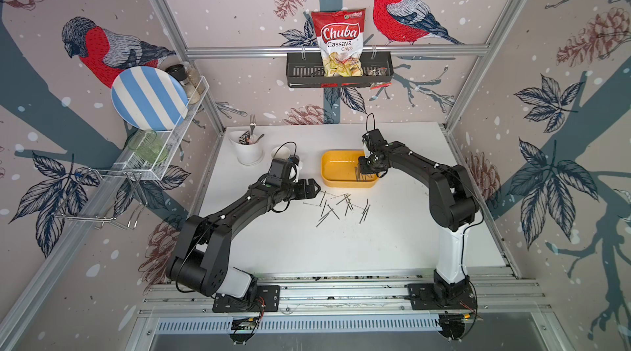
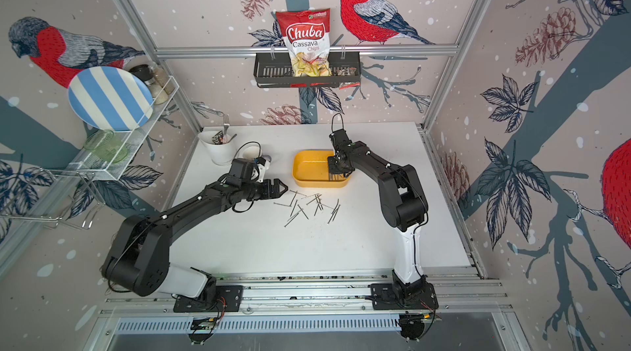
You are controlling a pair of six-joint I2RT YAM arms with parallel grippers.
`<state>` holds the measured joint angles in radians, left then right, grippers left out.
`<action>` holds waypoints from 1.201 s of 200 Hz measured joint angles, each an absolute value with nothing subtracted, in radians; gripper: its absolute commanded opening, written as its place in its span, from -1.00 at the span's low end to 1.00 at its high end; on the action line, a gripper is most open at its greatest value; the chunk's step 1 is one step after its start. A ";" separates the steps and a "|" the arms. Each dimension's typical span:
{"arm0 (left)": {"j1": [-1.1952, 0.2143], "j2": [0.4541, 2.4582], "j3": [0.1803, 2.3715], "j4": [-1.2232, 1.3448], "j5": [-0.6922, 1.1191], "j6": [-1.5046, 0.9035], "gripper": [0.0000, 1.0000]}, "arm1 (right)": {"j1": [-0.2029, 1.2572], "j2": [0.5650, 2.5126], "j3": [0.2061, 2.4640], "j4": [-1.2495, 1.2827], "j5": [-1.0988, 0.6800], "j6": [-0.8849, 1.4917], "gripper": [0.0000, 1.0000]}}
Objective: Put the nails on the desktop into the storage box
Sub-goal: Place the nail in the storage box, then pick up the nail from the center of the board.
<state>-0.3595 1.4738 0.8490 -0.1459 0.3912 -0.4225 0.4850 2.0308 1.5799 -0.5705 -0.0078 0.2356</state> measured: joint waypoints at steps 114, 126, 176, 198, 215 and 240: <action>-0.361 1.502 0.853 -0.138 0.400 -0.414 0.90 | 0.646 1.621 1.238 -0.612 -0.033 0.396 -0.47; -0.361 1.507 0.854 -0.138 0.404 -0.413 0.90 | 0.649 1.591 1.176 -0.603 -0.039 0.424 -0.47; -0.361 1.516 0.867 -0.139 0.420 -0.397 0.90 | 0.647 1.584 1.052 -0.588 -0.043 0.489 -0.47; -0.361 1.509 0.867 -0.141 0.419 -0.391 0.90 | 0.647 1.612 1.044 -0.572 -0.034 0.498 -0.47; -0.361 1.503 0.867 -0.142 0.419 -0.385 0.90 | 0.647 1.634 1.043 -0.566 -0.032 0.500 -0.47; -0.361 1.496 0.866 -0.148 0.418 -0.379 0.90 | 0.644 1.655 1.037 -0.559 -0.026 0.500 -0.47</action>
